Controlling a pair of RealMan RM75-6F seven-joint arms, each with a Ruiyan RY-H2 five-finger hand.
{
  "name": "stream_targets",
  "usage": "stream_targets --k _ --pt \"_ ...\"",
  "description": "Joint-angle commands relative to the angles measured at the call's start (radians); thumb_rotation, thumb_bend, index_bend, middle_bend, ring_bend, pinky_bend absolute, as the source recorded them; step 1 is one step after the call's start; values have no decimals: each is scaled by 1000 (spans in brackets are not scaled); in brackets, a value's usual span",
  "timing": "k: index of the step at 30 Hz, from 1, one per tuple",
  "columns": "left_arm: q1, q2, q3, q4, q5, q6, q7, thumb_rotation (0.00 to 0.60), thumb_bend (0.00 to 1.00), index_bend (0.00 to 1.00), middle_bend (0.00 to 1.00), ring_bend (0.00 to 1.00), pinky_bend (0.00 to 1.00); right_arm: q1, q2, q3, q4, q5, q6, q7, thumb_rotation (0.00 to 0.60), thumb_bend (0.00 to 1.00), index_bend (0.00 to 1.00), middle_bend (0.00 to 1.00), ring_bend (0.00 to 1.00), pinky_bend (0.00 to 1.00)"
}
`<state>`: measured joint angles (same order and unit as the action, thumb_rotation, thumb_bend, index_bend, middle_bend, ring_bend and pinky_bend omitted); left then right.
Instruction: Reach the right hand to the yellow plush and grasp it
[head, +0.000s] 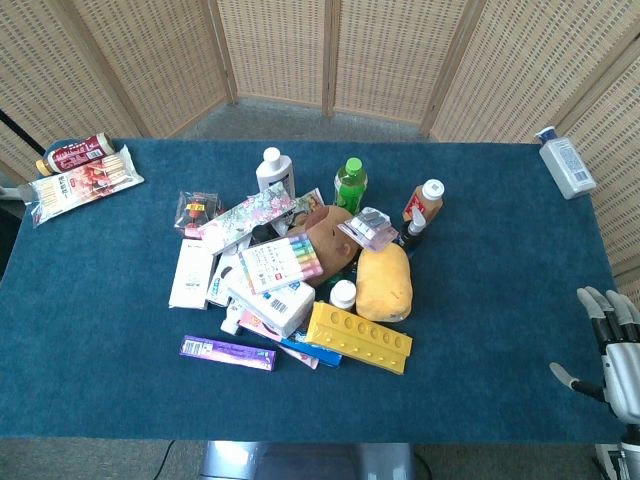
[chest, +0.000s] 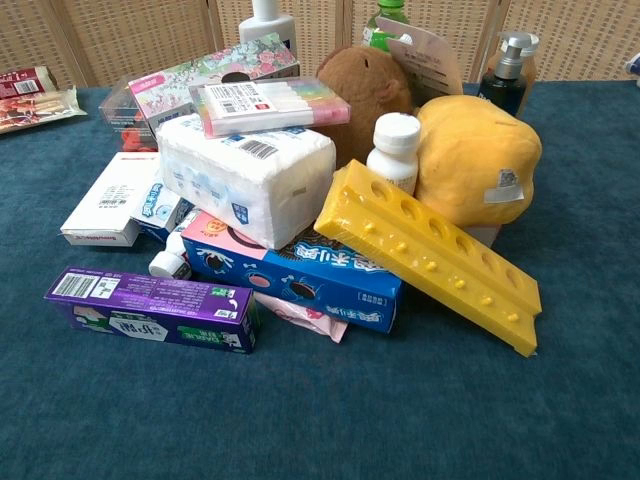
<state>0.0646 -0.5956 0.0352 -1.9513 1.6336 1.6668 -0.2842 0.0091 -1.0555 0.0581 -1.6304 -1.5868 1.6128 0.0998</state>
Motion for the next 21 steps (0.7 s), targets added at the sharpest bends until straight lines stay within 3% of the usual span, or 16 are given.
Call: stream_targets --k 1,11,21 --pt "-1 -2 0 2 -2 -3 1 600 0 0 0 0 0 1 3 -3 -3 0 -7 4 600 0 0 0 0 0" --pt "-18 2 -9 6 -14 -22 -32 600 0 0 0 0 0 30 -6 -27 -76 -21 -77 38 600 0 0 0 0 0" --pt "-18 7 -12 14 -31 -24 -57 600 0 0 0 0 0 154 -72 9 -229 -7 -245 -169 600 0 0 0 0 0"
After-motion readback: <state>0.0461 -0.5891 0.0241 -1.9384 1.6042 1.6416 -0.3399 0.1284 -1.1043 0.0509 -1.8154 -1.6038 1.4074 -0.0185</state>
